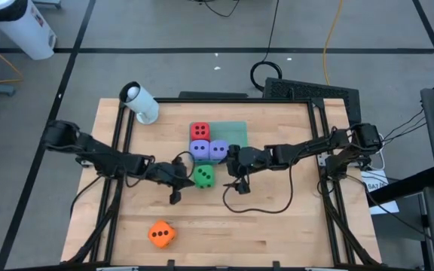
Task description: Pick & Place Dice
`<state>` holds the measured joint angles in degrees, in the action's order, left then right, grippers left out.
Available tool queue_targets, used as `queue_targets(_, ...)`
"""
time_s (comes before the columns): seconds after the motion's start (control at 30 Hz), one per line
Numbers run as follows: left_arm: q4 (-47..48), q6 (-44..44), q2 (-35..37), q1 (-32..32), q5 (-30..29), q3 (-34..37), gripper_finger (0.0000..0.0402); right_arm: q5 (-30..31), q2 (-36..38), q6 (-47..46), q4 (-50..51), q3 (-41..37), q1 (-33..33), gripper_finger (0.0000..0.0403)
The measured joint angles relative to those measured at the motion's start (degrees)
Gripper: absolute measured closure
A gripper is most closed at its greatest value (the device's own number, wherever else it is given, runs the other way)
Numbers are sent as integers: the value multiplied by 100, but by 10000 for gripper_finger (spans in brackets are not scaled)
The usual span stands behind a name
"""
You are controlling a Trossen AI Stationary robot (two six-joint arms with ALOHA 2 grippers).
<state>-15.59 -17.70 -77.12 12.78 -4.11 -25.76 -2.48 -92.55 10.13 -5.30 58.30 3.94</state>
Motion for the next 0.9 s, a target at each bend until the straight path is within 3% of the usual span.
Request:
queue_targets(0.13,-202,486,-353,2,143,-458,399,256,0,0,0,-2,-1,7)
queue_targets(0.23,381,880,-614,32,54,-870,394,373,0,-33,1,-2,-1,7)
queue_targets(0.4,1774,958,-523,280,-493,-1405,399,395,0,-327,77,-4,-1,7)
queue_targets(0.5,2025,948,-263,530,-1120,-1487,395,395,0,-363,148,-4,28,7)
queue_targets(0.77,2914,-34,23,612,-2558,-1482,397,392,0,-354,173,-4,106,7)
queue_targets(0.9,2833,-197,-314,251,-2224,-1480,397,395,0,-365,170,-4,106,7)
